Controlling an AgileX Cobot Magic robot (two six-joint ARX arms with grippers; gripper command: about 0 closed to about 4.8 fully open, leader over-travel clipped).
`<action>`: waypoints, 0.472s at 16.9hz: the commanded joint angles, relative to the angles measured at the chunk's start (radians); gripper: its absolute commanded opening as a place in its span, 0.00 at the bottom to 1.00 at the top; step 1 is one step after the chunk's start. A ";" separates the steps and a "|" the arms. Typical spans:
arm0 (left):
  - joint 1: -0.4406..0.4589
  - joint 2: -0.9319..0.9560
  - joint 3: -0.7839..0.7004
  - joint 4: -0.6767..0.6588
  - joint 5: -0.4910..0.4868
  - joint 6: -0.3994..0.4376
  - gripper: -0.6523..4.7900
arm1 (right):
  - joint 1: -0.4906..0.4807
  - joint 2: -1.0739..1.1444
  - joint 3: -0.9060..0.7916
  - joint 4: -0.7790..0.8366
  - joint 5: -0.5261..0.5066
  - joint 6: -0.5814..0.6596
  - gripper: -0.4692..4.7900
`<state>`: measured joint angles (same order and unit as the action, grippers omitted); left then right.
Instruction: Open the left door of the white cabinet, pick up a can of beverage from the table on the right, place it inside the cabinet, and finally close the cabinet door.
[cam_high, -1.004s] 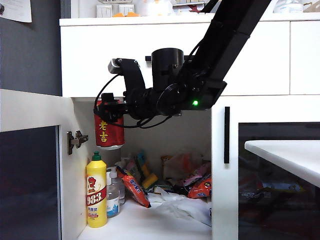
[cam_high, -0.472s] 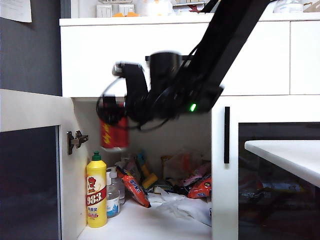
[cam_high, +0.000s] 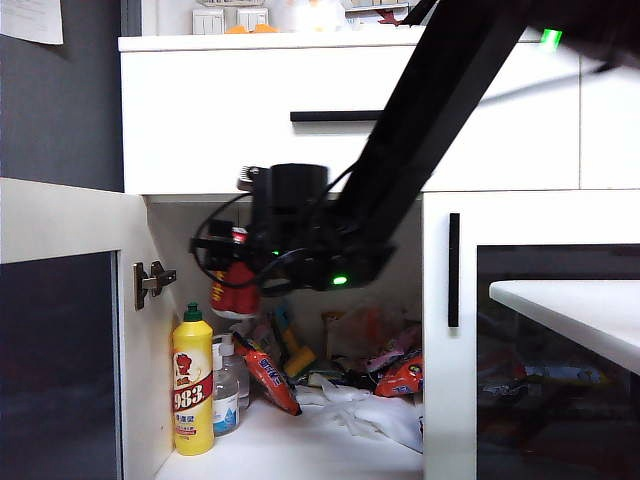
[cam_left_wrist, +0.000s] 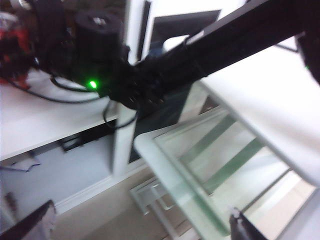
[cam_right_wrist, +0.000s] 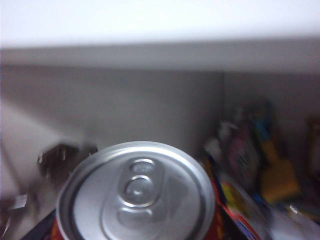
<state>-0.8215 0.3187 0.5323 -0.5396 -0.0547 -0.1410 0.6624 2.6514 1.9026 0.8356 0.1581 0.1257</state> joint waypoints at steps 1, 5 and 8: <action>0.000 0.001 0.002 -0.002 -0.018 0.024 1.00 | 0.002 0.085 0.174 -0.071 0.005 0.004 0.20; 0.000 0.001 0.003 0.004 -0.017 0.031 1.00 | -0.003 0.146 0.211 -0.090 0.158 0.007 0.20; 0.000 0.001 0.003 0.005 -0.017 0.036 1.00 | -0.012 0.251 0.351 -0.070 0.158 0.031 0.20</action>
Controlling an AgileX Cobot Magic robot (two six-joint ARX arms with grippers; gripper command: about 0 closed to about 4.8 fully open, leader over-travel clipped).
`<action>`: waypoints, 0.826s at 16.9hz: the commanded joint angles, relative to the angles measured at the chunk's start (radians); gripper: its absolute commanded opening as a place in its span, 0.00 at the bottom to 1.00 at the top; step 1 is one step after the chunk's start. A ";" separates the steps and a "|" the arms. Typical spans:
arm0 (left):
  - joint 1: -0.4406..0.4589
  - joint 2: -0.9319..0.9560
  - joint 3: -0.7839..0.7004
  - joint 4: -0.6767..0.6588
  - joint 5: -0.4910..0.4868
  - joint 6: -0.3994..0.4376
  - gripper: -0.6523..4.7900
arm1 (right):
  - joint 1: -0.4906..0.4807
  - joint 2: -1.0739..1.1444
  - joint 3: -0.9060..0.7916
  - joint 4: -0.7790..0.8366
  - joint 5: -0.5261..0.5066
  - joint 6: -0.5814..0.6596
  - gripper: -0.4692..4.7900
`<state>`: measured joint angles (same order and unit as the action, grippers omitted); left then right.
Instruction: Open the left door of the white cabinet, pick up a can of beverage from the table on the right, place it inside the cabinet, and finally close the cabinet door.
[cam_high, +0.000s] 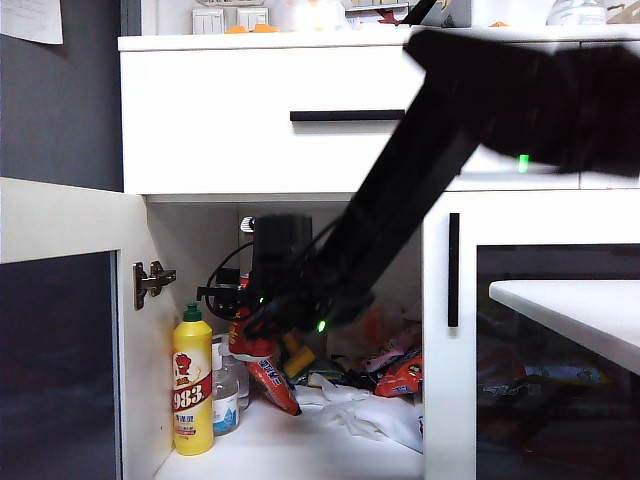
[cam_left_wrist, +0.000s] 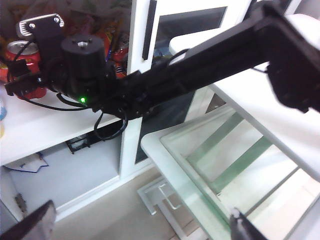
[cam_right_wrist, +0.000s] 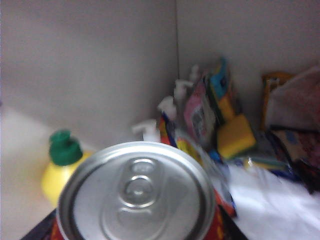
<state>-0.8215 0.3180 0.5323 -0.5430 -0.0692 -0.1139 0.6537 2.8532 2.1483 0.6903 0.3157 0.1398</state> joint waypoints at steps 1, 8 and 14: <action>0.000 0.002 0.003 0.008 -0.002 0.010 1.00 | -0.016 0.085 0.175 0.066 -0.001 0.017 0.20; 0.000 0.002 0.003 0.006 -0.003 0.010 1.00 | -0.063 0.141 0.303 -0.004 0.035 0.006 0.20; 0.000 0.002 0.003 0.006 -0.006 0.010 1.00 | -0.068 0.140 0.302 0.122 0.018 0.017 0.20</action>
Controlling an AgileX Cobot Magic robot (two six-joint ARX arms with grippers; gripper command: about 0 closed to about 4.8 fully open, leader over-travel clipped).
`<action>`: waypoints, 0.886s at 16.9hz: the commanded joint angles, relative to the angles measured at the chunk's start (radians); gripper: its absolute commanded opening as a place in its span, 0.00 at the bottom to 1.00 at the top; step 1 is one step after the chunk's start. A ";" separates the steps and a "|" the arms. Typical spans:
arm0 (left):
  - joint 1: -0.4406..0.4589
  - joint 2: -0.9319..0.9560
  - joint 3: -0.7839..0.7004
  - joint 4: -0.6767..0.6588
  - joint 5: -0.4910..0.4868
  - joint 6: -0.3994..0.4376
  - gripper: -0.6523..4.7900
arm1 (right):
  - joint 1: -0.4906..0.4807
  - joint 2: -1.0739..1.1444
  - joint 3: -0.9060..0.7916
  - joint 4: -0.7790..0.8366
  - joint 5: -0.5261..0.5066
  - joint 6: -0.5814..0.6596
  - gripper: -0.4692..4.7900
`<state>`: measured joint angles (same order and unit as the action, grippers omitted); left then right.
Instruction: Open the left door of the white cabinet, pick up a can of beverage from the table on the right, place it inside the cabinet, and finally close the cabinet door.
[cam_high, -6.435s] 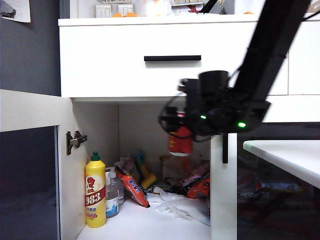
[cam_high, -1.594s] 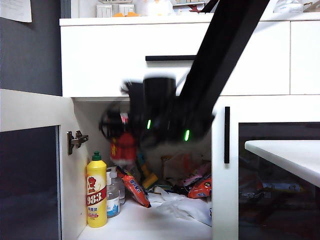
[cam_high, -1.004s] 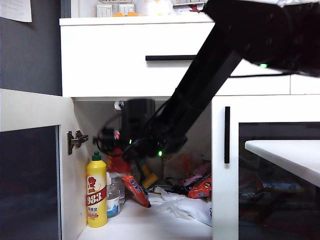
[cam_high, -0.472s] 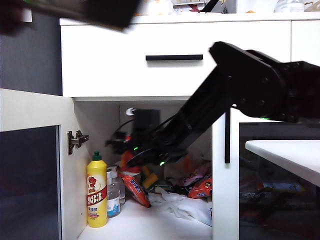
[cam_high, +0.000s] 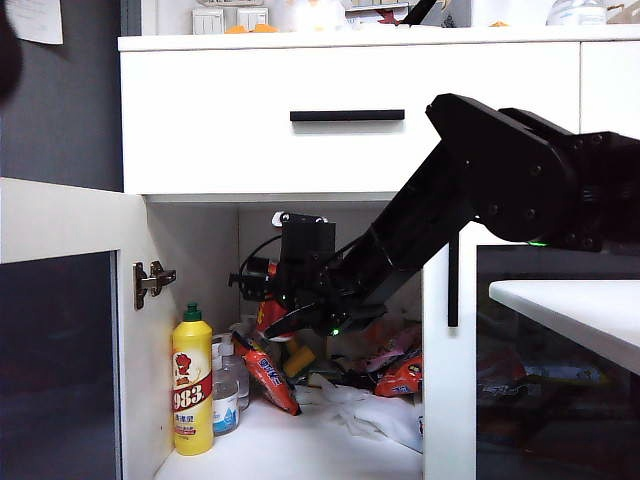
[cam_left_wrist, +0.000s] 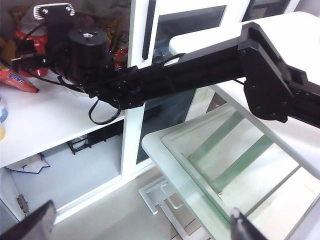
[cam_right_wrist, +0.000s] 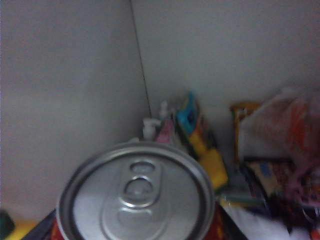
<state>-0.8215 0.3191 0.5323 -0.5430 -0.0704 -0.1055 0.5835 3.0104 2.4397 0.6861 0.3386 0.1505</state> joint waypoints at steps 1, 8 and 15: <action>0.000 0.001 0.003 0.005 -0.005 0.002 1.00 | 0.002 -0.017 0.011 0.139 -0.004 0.006 0.20; 0.000 0.001 0.002 0.006 -0.024 0.002 1.00 | 0.006 -0.017 0.011 0.134 -0.008 0.006 0.21; 0.000 0.001 0.002 0.006 -0.023 0.002 1.00 | 0.039 -0.024 0.011 0.077 -0.053 -0.162 0.21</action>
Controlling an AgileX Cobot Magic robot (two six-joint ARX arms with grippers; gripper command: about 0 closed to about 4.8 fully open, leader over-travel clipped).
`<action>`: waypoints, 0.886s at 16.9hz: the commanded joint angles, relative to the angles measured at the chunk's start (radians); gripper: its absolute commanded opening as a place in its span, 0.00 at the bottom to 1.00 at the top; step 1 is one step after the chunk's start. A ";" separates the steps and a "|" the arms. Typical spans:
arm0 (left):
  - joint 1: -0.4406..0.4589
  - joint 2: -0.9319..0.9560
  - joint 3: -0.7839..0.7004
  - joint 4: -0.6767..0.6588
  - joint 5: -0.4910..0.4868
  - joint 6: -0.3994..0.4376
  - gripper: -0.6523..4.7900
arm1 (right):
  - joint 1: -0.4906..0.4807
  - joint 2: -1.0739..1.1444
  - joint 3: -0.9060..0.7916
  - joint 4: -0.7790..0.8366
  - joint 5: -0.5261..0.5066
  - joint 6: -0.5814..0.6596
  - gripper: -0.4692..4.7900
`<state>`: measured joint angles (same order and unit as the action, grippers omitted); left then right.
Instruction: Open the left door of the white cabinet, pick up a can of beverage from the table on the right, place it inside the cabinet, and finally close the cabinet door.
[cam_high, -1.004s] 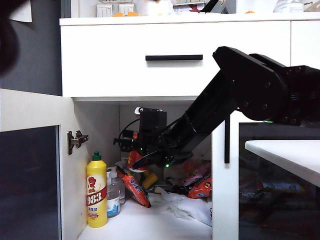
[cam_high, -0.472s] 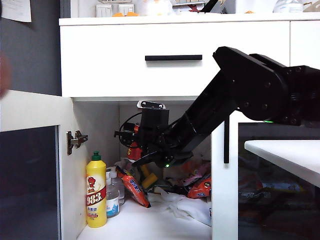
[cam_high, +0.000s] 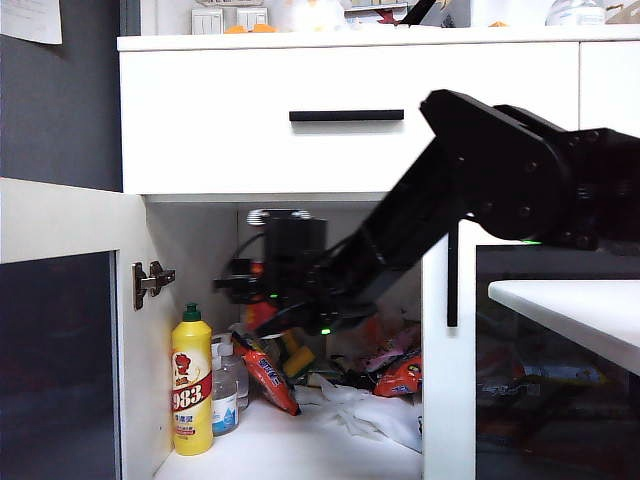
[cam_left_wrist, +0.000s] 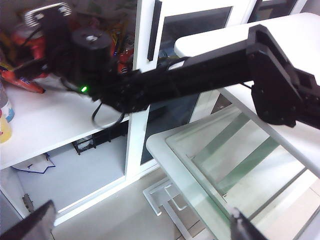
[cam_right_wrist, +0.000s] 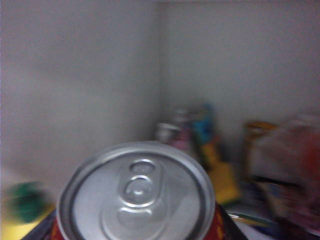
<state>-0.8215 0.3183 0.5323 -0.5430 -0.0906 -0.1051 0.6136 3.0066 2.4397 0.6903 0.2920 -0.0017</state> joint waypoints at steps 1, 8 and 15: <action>0.000 0.002 0.002 0.006 -0.003 0.001 1.00 | 0.008 -0.021 0.011 0.077 -0.003 -0.010 0.21; 0.000 0.001 0.003 0.006 -0.002 0.001 1.00 | -0.010 -0.019 0.010 0.024 0.000 -0.029 0.21; 0.000 0.002 0.003 0.006 -0.002 0.001 1.00 | -0.036 -0.019 0.010 0.024 0.027 -0.029 0.21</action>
<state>-0.8215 0.3187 0.5323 -0.5430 -0.0906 -0.1051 0.5827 3.0062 2.4378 0.6491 0.3058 -0.0277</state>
